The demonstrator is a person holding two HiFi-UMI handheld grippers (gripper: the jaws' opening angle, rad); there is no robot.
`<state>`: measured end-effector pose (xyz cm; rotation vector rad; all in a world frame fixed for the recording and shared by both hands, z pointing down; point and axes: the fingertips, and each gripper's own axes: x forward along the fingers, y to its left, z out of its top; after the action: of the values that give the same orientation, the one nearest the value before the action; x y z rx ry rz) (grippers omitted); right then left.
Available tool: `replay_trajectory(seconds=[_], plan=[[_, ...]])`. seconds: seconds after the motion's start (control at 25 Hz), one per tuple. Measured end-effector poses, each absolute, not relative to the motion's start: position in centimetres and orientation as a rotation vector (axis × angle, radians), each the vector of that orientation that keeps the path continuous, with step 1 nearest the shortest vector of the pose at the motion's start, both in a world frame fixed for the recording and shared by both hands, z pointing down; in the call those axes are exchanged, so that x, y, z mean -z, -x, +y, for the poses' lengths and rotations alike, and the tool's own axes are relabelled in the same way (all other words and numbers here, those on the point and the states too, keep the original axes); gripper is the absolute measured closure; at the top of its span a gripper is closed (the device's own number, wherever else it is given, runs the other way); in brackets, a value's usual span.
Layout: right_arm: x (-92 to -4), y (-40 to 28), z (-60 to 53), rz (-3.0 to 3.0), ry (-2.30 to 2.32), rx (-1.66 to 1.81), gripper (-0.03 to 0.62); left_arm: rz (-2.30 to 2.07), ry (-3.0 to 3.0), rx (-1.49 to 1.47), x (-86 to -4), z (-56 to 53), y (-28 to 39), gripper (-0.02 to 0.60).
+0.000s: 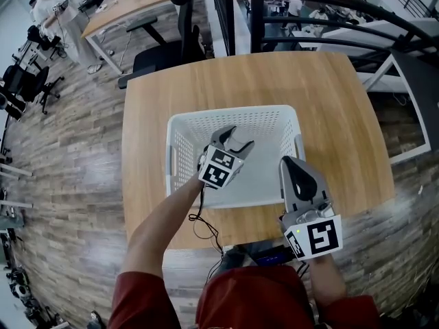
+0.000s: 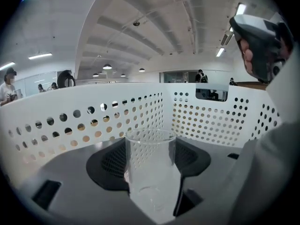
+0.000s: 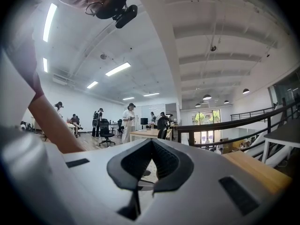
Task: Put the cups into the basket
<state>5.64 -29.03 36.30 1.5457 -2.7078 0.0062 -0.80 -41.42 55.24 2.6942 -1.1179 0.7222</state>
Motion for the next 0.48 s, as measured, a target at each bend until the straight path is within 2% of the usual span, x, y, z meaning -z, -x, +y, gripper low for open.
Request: replay_trajectory(seconds=[0.48], plan=[[-36.5, -5.9, -29.3, -2.703, -1.56, -0.017, 0.583, -1.073, -2.693, -0.706, -57.3, -40.8, 0.6, 0.298]])
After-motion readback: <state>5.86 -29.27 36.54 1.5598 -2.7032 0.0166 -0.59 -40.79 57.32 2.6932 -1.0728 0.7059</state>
